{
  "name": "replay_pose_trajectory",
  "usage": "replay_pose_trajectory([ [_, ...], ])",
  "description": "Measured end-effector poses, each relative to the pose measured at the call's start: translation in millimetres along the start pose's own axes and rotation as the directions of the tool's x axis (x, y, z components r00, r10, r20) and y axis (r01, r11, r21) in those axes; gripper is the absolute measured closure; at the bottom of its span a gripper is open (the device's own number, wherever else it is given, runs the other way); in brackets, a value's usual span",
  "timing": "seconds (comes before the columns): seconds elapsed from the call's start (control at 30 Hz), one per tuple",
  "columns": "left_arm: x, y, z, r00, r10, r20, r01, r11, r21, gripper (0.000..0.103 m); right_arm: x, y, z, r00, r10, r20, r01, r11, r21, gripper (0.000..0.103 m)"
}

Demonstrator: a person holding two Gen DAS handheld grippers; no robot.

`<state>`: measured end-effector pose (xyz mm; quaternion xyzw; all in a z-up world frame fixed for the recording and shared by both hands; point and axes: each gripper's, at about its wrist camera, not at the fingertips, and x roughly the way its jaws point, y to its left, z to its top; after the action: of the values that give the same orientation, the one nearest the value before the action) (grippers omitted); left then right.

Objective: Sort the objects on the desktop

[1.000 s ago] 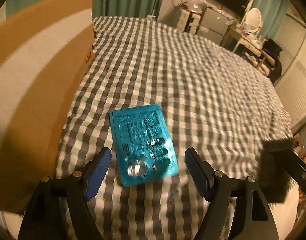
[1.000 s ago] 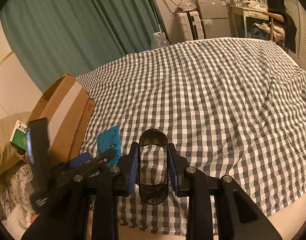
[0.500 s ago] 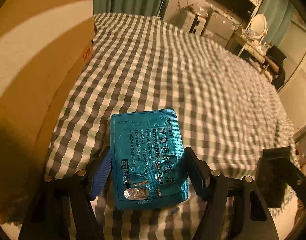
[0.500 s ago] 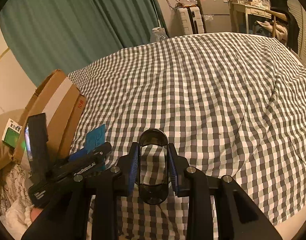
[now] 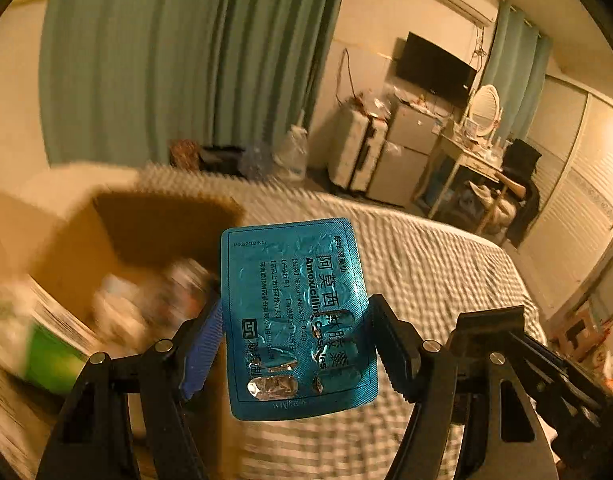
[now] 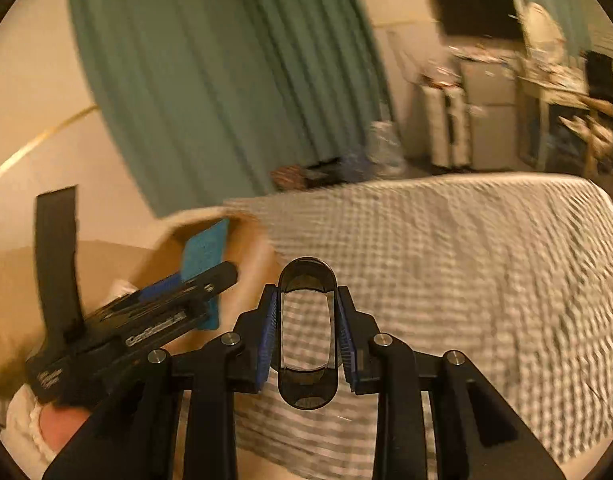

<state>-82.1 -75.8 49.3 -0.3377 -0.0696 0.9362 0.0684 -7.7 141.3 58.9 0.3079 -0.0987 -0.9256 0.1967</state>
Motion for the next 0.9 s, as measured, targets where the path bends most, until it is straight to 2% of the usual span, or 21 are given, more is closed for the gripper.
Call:
replay_pose_trajectory([
  [0.07,-6.0,24.8,19.4,0.998,0.060,-0.002,-0.060,0.997,0.047,0.030,13.7,29.7,9.0,0.998,0.061,-0.012,-0.061,0.998,-0.025,0.076],
  [0.17,-3.1,62.5,35.5,0.993,0.119,-0.006,-0.119,0.990,0.074,0.030,49.1,63.4,12.5,0.987,0.151,-0.056,-0.152,0.988,0.000,0.076],
  [0.23,3.7,85.6,39.7,0.985,0.168,-0.026,-0.166,0.984,0.064,0.030,70.4,80.2,13.8,0.983,0.165,-0.086,-0.165,0.986,0.009,0.076],
  [0.37,21.5,118.7,46.4,0.986,0.162,-0.045,-0.161,0.987,0.030,0.028,95.4,100.1,16.6,0.983,0.149,-0.105,-0.151,0.988,-0.019,0.075],
  [0.4,25.9,123.0,46.4,0.984,0.172,-0.052,-0.171,0.985,0.038,0.025,100.3,101.8,15.9,0.982,0.151,-0.116,-0.154,0.988,-0.018,0.063],
  [0.43,29.6,126.4,45.5,0.978,0.197,-0.062,-0.194,0.980,0.047,0.017,105.5,102.2,15.9,0.983,0.130,-0.128,-0.133,0.991,-0.017,0.052],
  [0.47,33.6,129.8,45.3,0.968,0.240,-0.078,-0.237,0.970,0.055,0.007,104.4,98.3,16.6,0.986,0.112,-0.126,-0.114,0.993,-0.012,0.024],
  [0.5,37.3,132.5,45.0,0.960,0.263,-0.092,-0.259,0.964,0.060,0.003,102.3,91.6,16.4,0.986,0.125,-0.108,-0.125,0.992,0.005,0.017],
  [0.57,40.9,132.4,41.5,0.960,0.262,-0.103,-0.256,0.965,0.060,0.002,97.9,78.4,18.3,0.987,0.142,-0.079,-0.139,0.989,0.048,0.017],
  [0.7,34.9,125.7,36.2,0.962,0.252,-0.106,-0.246,0.967,0.065,0.002,80.4,68.1,20.2,0.997,0.048,-0.061,-0.046,0.999,0.020,0.017],
  [0.83,10.5,111.9,33.8,0.972,0.230,-0.050,-0.227,0.972,0.063,0.001,49.9,47.6,28.0,0.995,-0.100,-0.004,0.100,0.995,-0.016,0.012],
  [0.9,-4.9,100.3,39.7,0.977,0.211,-0.016,-0.209,0.976,0.053,0.000,35.2,40.4,30.9,0.991,-0.134,0.030,0.135,0.990,-0.034,0.010],
])
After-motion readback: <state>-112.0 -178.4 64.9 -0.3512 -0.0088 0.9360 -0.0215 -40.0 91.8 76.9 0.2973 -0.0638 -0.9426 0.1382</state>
